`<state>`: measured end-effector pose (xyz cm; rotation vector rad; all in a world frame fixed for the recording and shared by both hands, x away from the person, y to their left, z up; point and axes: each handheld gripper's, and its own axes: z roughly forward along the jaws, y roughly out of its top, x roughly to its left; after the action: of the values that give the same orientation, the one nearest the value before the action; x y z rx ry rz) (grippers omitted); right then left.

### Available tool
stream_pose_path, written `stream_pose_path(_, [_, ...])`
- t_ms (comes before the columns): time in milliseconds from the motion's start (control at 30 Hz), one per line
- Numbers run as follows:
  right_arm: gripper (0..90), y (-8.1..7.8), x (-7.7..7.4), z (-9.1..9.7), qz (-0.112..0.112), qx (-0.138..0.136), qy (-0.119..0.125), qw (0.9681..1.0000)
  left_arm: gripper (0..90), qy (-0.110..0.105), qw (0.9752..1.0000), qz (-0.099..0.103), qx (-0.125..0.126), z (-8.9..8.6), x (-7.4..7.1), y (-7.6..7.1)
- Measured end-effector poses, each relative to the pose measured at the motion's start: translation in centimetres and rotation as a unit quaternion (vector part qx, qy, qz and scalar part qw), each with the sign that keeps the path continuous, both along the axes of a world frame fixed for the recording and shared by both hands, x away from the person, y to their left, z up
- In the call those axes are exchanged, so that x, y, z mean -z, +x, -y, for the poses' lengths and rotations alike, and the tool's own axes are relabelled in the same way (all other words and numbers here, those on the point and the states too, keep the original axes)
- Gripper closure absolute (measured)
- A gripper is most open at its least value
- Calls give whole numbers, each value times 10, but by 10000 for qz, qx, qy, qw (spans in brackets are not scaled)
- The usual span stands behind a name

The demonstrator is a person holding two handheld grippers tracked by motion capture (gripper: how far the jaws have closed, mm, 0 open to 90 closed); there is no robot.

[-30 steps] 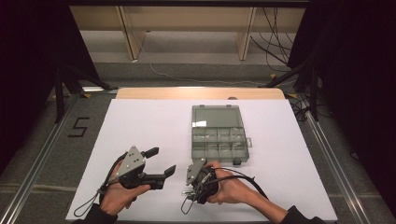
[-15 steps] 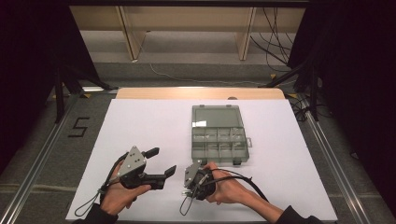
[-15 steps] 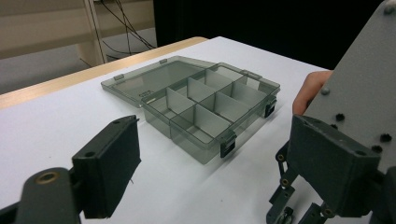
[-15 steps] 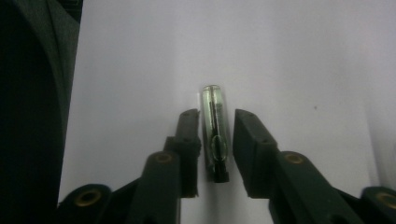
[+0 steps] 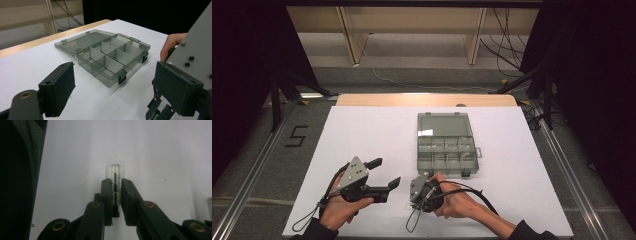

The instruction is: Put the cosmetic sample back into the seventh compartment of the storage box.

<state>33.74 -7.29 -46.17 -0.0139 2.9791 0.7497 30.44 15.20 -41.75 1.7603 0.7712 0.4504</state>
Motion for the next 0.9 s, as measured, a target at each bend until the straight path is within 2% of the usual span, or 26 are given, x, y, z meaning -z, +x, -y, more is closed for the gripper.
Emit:
stream_pose_path(167, [811, 6, -8, 9, 51, 167, 151, 9997, 164, -10, 10000, -11, -7, 0, 0, 0])
stream_pose_path(467, [812, 12, -21, 20, 128, 314, 325, 9989, 164, -49, 10000, -33, -59, 0, 0, 0])
stream_pose_path(500, [812, 13, -23, 22, 188, 386, 334, 9985, 164, 3, 10000, 29, -12, 0, 0, 1])
stream_pose_path(900, [812, 25, -39, 41, 334, 778, 605, 9946, 164, -48, 10000, 20, -62, -1, 0, 0])
